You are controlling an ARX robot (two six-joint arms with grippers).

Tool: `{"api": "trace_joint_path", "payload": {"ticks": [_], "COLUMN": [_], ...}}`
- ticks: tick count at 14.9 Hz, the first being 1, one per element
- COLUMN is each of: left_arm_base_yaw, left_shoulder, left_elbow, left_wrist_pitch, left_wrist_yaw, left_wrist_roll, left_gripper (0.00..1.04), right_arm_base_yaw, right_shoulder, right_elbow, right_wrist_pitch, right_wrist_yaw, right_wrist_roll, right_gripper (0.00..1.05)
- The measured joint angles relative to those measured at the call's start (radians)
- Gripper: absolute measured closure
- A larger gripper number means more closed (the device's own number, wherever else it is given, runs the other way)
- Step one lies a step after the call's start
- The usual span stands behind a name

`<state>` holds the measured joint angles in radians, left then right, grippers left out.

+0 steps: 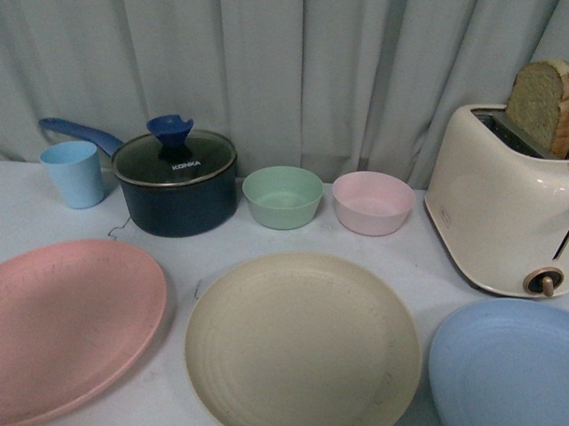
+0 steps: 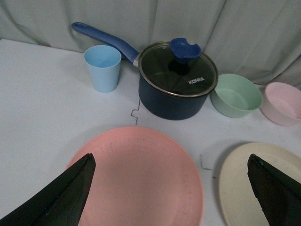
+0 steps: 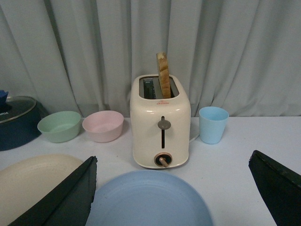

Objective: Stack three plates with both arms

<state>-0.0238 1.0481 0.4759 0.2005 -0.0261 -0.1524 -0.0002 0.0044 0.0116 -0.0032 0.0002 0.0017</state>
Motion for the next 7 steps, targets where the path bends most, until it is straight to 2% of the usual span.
{"api": "trace_joint_path", "payload": {"ticks": [2,5,7], "left_arm_base_yaw": [0.103,0.193,0.254], "left_shoulder": [0.320,0.628,0.729], "left_elbow": [0.122,0.222,0.235], "left_wrist_pitch": [0.163,0.201,0.236], "left_wrist_yaw": [0.051,0.073,0.079], "left_wrist_roll": [0.077,0.140,0.163], "left_gripper": [0.07,0.07,0.07], "right_arm_base_yaw": [0.000,0.000,0.000], "right_shoulder": [0.000,0.000,0.000], "right_elbow": [0.000,0.000,0.000], "right_wrist_pitch": [0.000,0.000,0.000], "right_wrist_yaw": [0.000,0.000,0.000], "right_wrist_roll": [0.000,0.000,0.000], "right_gripper": [0.06,0.06,0.06]}}
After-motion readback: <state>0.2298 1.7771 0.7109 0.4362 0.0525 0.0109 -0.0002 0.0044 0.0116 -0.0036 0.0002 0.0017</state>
